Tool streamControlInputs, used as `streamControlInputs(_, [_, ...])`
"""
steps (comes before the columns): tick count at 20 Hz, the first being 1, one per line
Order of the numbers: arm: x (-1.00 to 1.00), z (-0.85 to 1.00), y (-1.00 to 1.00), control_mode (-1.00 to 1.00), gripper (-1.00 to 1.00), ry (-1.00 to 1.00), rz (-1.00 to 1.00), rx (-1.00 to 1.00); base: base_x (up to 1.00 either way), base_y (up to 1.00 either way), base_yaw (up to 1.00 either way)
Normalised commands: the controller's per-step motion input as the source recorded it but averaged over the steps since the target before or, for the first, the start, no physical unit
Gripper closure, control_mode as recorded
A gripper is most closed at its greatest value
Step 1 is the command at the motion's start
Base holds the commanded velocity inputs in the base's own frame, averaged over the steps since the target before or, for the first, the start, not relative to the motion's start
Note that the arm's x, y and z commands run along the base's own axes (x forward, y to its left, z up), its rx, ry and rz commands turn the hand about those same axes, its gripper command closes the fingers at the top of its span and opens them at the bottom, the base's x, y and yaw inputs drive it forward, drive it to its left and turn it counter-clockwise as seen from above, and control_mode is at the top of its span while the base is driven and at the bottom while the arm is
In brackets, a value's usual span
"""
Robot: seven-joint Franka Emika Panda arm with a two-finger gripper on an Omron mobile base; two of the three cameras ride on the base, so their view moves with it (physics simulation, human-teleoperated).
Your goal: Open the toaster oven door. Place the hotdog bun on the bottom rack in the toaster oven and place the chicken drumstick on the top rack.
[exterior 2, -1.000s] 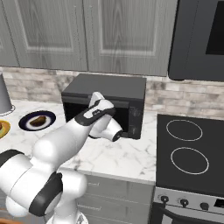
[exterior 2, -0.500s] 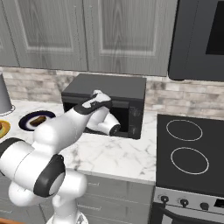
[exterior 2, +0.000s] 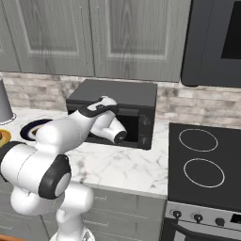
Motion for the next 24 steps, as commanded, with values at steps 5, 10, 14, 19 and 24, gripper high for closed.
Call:
streamControlInputs(5, [0.10, -0.37, -0.02, -1.00, 1.00, 0.01, -0.02, -0.01, 0.00, 0.00, 0.00])
streamControlInputs(10, [-0.23, -0.46, -0.16, -1.00, 1.00, 0.13, 0.01, -0.04, 0.00, 0.00, 0.00])
streamControlInputs(14, [-0.76, -0.68, -0.20, -1.00, 1.00, 0.30, 0.07, -0.09, 0.00, 0.00, 0.00])
streamControlInputs(19, [-1.00, -0.69, -0.34, -1.00, 1.00, 0.37, 0.13, -0.19, 0.00, 0.00, 0.00])
streamControlInputs(24, [-1.00, -0.89, -0.38, -1.00, 1.00, 0.46, 0.15, -0.26, 0.00, 0.00, 0.00])
